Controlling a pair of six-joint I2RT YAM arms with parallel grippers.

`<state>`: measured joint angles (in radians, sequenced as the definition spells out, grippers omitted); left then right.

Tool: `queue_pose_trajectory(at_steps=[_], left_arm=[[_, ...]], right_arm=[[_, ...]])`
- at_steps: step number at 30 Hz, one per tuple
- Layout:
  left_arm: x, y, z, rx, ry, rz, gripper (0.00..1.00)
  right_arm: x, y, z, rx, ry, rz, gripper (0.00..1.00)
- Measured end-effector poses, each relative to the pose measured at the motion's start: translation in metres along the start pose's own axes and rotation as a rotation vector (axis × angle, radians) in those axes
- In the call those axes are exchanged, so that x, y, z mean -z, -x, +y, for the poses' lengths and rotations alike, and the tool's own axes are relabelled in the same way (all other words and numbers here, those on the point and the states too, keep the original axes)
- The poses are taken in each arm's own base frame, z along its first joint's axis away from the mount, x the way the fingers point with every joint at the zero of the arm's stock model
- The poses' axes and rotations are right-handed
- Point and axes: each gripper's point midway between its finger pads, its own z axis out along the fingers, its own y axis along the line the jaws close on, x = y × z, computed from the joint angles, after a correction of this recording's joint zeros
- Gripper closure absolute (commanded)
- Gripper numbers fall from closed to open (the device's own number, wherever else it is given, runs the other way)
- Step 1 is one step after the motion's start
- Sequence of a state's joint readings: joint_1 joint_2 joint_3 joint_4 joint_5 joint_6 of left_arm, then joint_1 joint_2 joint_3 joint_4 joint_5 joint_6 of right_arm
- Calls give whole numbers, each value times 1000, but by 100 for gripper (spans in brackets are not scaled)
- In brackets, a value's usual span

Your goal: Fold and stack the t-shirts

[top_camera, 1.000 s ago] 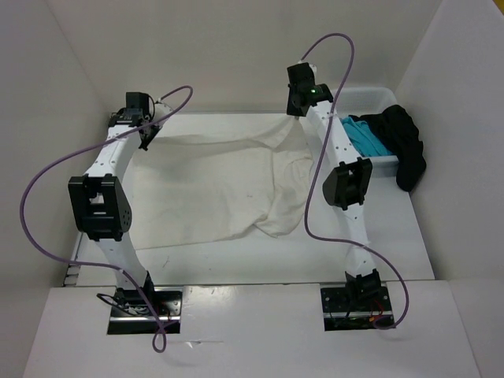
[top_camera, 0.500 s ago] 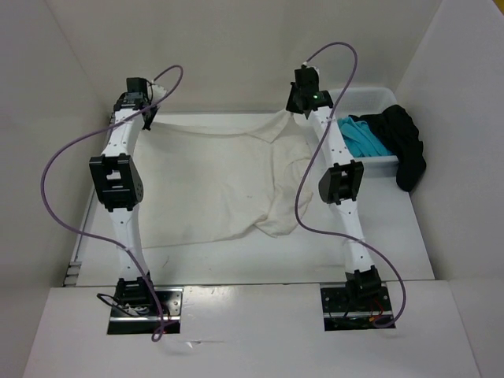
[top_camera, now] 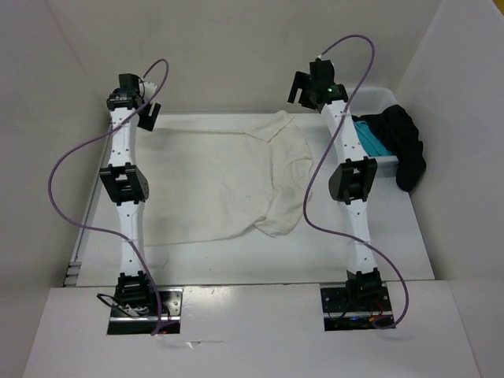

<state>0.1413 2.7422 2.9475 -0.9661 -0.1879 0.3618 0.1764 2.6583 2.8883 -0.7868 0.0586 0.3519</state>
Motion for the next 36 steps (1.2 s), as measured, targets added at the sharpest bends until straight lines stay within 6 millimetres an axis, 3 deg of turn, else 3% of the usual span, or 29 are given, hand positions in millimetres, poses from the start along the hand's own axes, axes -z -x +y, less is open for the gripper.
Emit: queue_pose_trajectory(at_steps=[3, 4, 5, 7, 9, 10, 12, 14, 16, 19, 22, 25, 27, 32, 36], left_arm=[[24, -20, 4, 32, -140, 38, 14], [37, -26, 11, 52, -180, 44, 14], [48, -32, 18, 72, -210, 52, 12], [84, -47, 30, 90, -277, 63, 12], [147, -67, 38, 76, -299, 62, 5], [155, -69, 38, 70, -294, 56, 2], [199, -77, 18, -16, -258, -8, 0], [245, -99, -29, -128, -281, -24, 0], [266, -120, -73, -219, -350, -35, 1], [254, -161, -75, -214, -336, 36, 1], [224, -239, -86, -194, -327, 225, 1], [219, -305, -108, -218, -357, 390, 1], [219, -330, -114, -237, -356, 446, 1], [206, -338, -105, -269, -274, 445, 1], [191, -335, -96, -271, -213, 434, 1]], right_arm=[[49, -4, -16, 43, -116, 75, 0], [78, -11, -22, 60, -158, 110, 0], [87, -13, -23, 65, -167, 123, 0], [133, -30, -28, 83, -187, 149, 0], [179, -54, -32, 97, -193, 171, 0], [196, -65, -32, 95, -186, 169, 0], [231, -94, -28, 83, -168, 178, 0], [244, -119, -23, 72, -154, 199, 0], [245, -154, -17, 62, -145, 254, 2], [243, -225, -21, 37, -154, 391, 8], [252, -291, -33, -7, -184, 537, 14], [263, -328, -36, -50, -197, 622, 14], [266, -342, -27, -71, -170, 647, 15], [258, -362, -5, -122, -97, 686, 20], [249, -373, -1, -151, -91, 706, 43]])
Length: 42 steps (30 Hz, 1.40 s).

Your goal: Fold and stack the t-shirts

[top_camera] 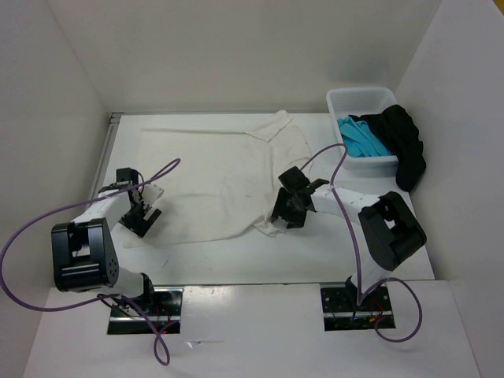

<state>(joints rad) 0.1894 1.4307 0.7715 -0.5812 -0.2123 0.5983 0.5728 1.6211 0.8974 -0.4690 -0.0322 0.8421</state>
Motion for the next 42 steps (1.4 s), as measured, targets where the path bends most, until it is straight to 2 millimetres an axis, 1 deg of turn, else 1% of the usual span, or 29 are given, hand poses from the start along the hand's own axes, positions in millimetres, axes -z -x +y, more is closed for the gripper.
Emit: queue_pose_trajectory(at_steps=[1, 2, 3, 5, 6, 8, 10, 11, 13, 15, 16, 18, 19, 20, 21, 22, 23, 25, 27, 28, 29, 31, 32, 34, 36, 38, 39, 40, 42], left_arm=[[-2, 0, 2, 3, 8, 2, 1], [-6, 0, 4, 5, 21, 8, 1], [-8, -1, 5, 6, 26, 16, 1], [-8, -1, 7, 5, 38, 22, 1], [-9, -2, 8, 5, 42, 26, 1], [-9, -2, 10, 5, 49, 31, 1], [-9, -2, 11, 4, 52, 35, 1], [-9, -1, 12, 3, 51, 39, 1], [-9, -1, 13, 4, 49, 44, 1], [-9, 1, 16, 9, 49, 44, 1], [-10, 3, 18, 10, 50, 44, 1], [-11, 10, 23, 13, 53, 41, 1], [-12, 13, 26, 13, 54, 40, 1], [-13, 17, 29, 14, 55, 37, 1], [-14, 21, 32, 16, 60, 31, 1], [-13, 23, 34, 16, 62, 26, 1], [-13, 26, 35, 18, 65, 21, 1], [-12, 28, 37, 20, 70, 14, 1], [-12, 28, 37, 20, 69, 14, 1], [-12, 28, 37, 20, 69, 15, 1], [-12, 28, 37, 20, 69, 15, 1], [-11, 27, 37, 19, 68, 15, 1], [-10, 26, 36, 18, 68, 16, 1], [-5, 21, 34, 12, 71, 13, 1], [6, 14, 31, -4, 78, 1, 1], [24, 8, 30, -26, 93, -24, 1], [28, 8, 30, -31, 96, -33, 1], [34, 7, 31, -45, 98, -45, 1], [38, 4, 27, -64, 79, -49, 1]], right_arm=[[-1, 1, 0, -4, 3, -3, 52], [-3, 1, 0, -9, 3, -4, 72], [-3, 2, -1, -17, 0, -5, 82], [-5, 3, -7, -31, -16, -13, 97], [-4, 3, -11, -37, -32, -12, 100], [1, 5, -18, -41, -64, -26, 100], [13, 9, -23, -33, -99, -43, 100], [23, 14, -21, -24, -106, -58, 100], [49, 30, -9, 2, -79, -106, 100], [75, 54, 16, 35, -8, -155, 100], [85, 68, 30, 49, 31, -173, 98], [86, 98, 50, 88, 59, -180, 91], [84, 116, 63, 110, 71, -191, 82], [71, 130, 73, 134, 75, -185, 63], [49, 145, 81, 151, 64, -166, 61], [36, 153, 83, 170, 62, -161, 58], [12, 160, 85, 183, 49, -131, 52], [-28, 165, 80, 192, 23, -69, 44], [-52, 169, 74, 194, 8, -39, 33], [-51, 172, 77, 192, 26, -36, 30], [-45, 181, 79, 196, 29, -61, 25], [-27, 195, 85, 212, 48, -121, 24], [-15, 199, 85, 214, 49, -151, 24], [20, 199, 79, 219, 52, -221, 23], [58, 186, 66, 224, 55, -275, 23], [85, 168, 52, 221, 64, -306, 23], [97, 157, 42, 218, 65, -314, 23], [104, 147, 35, 213, 68, -318, 24], [103, 130, 22, 204, 62, -305, 24]])
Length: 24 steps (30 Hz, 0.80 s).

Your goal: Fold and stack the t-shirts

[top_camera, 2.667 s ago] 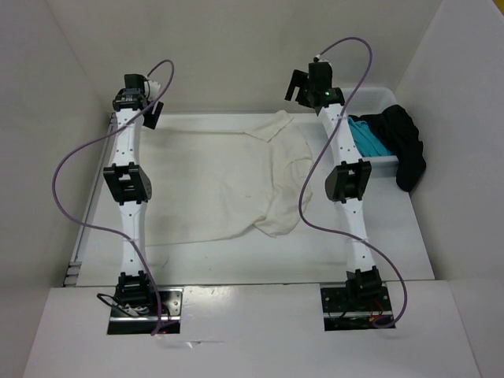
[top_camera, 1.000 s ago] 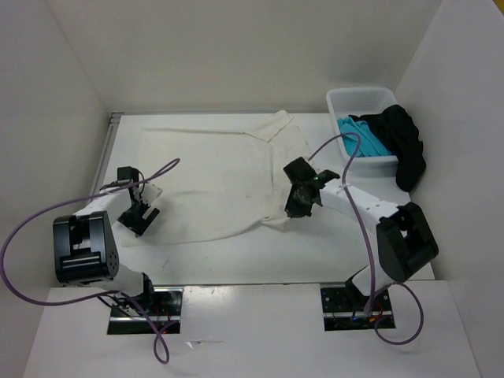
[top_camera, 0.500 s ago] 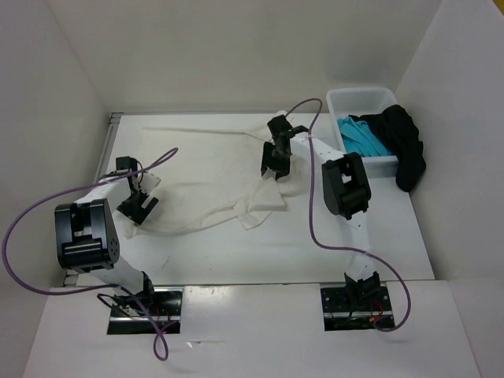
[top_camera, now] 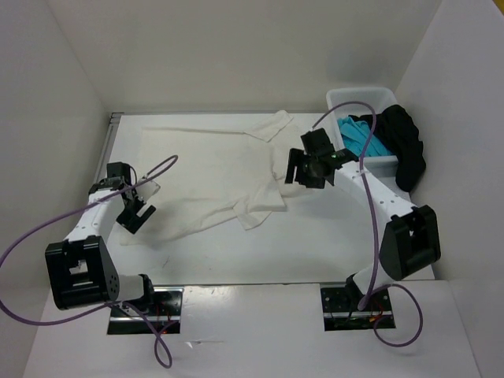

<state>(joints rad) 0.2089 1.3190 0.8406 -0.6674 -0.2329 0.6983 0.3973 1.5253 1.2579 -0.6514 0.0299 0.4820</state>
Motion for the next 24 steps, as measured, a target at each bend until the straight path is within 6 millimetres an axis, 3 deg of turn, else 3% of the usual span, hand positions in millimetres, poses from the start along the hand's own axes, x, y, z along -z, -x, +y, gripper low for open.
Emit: queue_pose_trajectory(at_steps=[6, 9, 14, 17, 24], left_arm=[[10, -4, -25, -101, -163, -12, 0], [14, 0, -31, -212, -166, -36, 0], [-3, -22, -50, -349, -180, 19, 0], [-9, -28, -50, -380, -178, 49, 0], [-23, -27, -38, -400, -92, 64, 0]], right_arm=[[-33, -79, -28, -5, -84, 204, 25], [-44, -100, -32, -10, -93, 267, 26], [-65, -111, -26, 0, -84, 289, 26], [-78, -119, -20, 31, -84, 305, 25], [-102, -91, -2, 64, -91, 235, 24]])
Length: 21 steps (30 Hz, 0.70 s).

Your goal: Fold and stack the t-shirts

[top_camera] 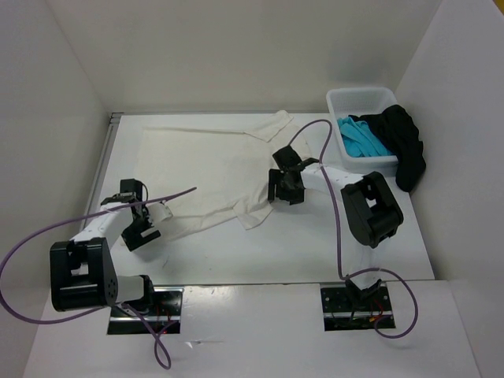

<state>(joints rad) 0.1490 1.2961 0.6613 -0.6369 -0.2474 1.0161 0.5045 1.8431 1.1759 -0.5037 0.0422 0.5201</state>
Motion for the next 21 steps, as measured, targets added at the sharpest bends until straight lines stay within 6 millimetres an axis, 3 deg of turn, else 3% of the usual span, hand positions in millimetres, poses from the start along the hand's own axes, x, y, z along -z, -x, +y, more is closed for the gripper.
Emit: queue_pose_trajectory(at_steps=[3, 5, 6, 7, 10, 13, 14, 16, 18, 20, 21], left_arm=[[-7, -1, 1, -2, 12, 13, 0], [-9, 0, 3, 1, 22, 12, 7], [-11, 1, 4, 5, 26, 11, 23], [-12, 1, 4, 8, 26, 11, 31], [-20, 1, 2, 9, -1, 32, 44], [-23, 1, 2, 18, -24, 54, 64], [-24, 1, 3, 21, -33, 61, 79], [-27, 4, 4, 37, -44, 65, 93], [-27, 4, 5, 41, -46, 67, 96], [-27, 5, 5, 46, -45, 65, 100], [-27, 5, 5, 53, -44, 66, 100]], right_arm=[[-3, 8, 3, 8, 5, -26, 28], [-4, 11, 4, 11, 9, -36, 28], [-4, 12, 5, 13, 11, -40, 28], [-4, 12, 6, 17, 12, -43, 28], [-5, 14, 6, 24, 12, -53, 28], [-7, 17, 8, 34, 15, -70, 30], [-8, 18, 11, 45, 18, -78, 37], [-10, 20, 13, 55, 19, -86, 42], [-12, 22, 15, 61, 18, -93, 49], [-14, 24, 16, 64, 19, -100, 63], [-15, 25, 17, 66, 20, -103, 83]])
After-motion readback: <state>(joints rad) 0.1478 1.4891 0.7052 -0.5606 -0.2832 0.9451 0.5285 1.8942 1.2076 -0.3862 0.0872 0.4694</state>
